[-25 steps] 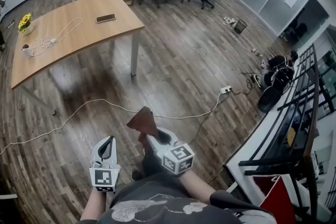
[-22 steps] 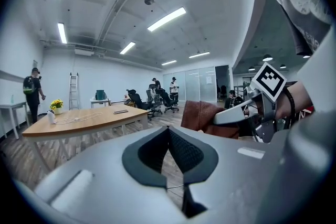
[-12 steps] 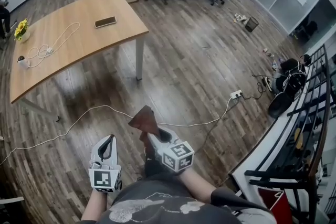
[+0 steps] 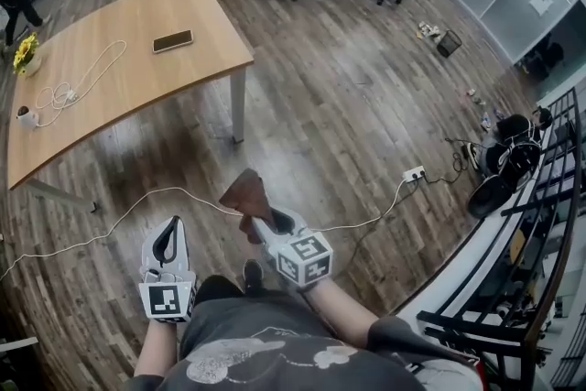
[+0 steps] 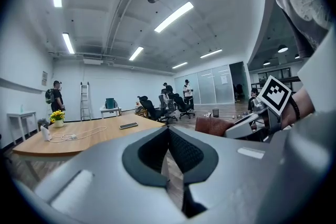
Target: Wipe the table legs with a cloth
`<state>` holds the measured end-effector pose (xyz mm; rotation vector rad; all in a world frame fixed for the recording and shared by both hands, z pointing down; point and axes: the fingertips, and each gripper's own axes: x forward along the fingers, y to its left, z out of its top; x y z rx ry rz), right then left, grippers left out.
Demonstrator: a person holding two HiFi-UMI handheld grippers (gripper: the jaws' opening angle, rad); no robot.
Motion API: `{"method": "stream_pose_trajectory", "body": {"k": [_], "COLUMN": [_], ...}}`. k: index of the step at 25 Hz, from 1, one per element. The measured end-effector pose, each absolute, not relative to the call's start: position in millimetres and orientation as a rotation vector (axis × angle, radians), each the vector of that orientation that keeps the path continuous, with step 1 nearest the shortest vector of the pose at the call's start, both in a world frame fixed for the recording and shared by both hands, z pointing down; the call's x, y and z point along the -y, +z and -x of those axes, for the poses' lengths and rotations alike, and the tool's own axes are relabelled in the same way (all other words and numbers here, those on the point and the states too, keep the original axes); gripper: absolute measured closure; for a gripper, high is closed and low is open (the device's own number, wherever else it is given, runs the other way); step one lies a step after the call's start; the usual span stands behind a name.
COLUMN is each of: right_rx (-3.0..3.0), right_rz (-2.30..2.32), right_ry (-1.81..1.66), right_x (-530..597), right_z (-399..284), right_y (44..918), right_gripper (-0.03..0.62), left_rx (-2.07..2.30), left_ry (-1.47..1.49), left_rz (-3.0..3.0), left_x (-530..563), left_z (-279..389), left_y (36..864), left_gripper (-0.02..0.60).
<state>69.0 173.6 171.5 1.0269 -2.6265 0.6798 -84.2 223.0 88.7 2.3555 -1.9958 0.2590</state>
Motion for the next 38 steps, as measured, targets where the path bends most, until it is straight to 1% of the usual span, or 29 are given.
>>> {"method": "stream_pose_trajectory", "body": {"k": [11, 17, 28, 32, 38], "right_rx": [2.577, 2.526, 2.478, 2.440, 2.382], "right_rz": [-1.072, -1.113, -1.113, -1.123, -1.118], "right_ry": [0.738, 0.736, 0.716, 0.751, 0.784], "right_x": [-125.4, -79.3, 53.4, 80.1, 103.9], "right_z": [-61.8, -48.9, 22.4, 40.9, 57.9], "right_y": [188.5, 198.6, 216.2, 230.1, 271.4], "right_gripper": [0.505, 0.505, 0.503, 0.503, 0.503], "left_rx": [1.969, 1.890, 1.766, 1.719, 1.678], "left_ry": [0.267, 0.264, 0.220, 0.194, 0.248], "left_rz": [-2.368, -2.405, -2.553, -2.552, -2.523], "left_x": [-155.5, -103.5, 16.5, 48.1, 74.4], "left_z": [89.6, 101.5, 137.9, 149.4, 163.2], "left_y": [87.8, 108.9, 127.9, 135.4, 184.6], "left_gripper": [0.563, 0.563, 0.563, 0.563, 0.563]}}
